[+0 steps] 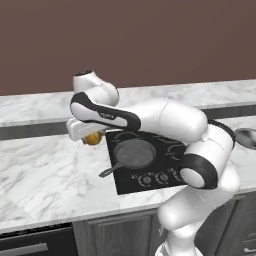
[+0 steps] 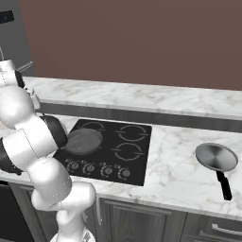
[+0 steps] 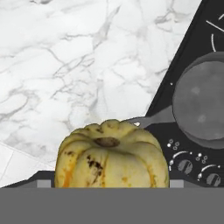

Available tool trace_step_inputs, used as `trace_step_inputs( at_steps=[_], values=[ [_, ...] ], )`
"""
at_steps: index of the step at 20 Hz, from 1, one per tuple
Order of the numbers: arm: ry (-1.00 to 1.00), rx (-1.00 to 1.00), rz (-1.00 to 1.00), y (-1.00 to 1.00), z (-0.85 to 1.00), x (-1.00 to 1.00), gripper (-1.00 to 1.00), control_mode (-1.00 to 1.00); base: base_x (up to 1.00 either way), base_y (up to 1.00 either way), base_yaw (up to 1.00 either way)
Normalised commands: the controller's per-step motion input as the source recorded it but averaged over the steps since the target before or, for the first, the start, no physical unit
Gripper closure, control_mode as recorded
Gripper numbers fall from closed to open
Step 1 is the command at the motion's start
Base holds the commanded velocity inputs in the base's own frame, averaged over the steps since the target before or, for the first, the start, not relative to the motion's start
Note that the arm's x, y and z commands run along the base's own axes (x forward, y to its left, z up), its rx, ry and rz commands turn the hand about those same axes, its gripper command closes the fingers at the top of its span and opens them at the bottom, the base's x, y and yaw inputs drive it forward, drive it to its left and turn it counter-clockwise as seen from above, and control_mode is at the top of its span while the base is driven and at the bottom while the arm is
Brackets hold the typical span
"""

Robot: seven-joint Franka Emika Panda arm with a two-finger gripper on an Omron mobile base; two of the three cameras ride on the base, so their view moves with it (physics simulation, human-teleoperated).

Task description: Place both pans onto different burners. Then place the squash and the fish on different pans.

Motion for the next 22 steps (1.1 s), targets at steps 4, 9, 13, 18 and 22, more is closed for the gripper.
trace_step_inputs(
  at_steps=[4,9,13,18,22],
  values=[
    [0.00,0.00,-0.13,-1.00,0.00,0.02,1.00,-1.00,0.00,0.00,0.00],
    [0.02,0.00,-0.14,-1.00,0.00,0.10,1.00,-1.00,0.00,0.00,0.00],
    [0.02,0.00,-0.13,-0.98,0.00,0.31,1.00,-1.00,0.00,0.00,0.00],
    [0.01,0.01,-0.13,-0.89,0.00,0.40,1.00,-1.00,0.00,0.00,0.00],
    [0.00,0.00,-0.13,-0.63,-0.06,0.56,1.00,-1.00,0.00,0.00,0.00]
  ],
)
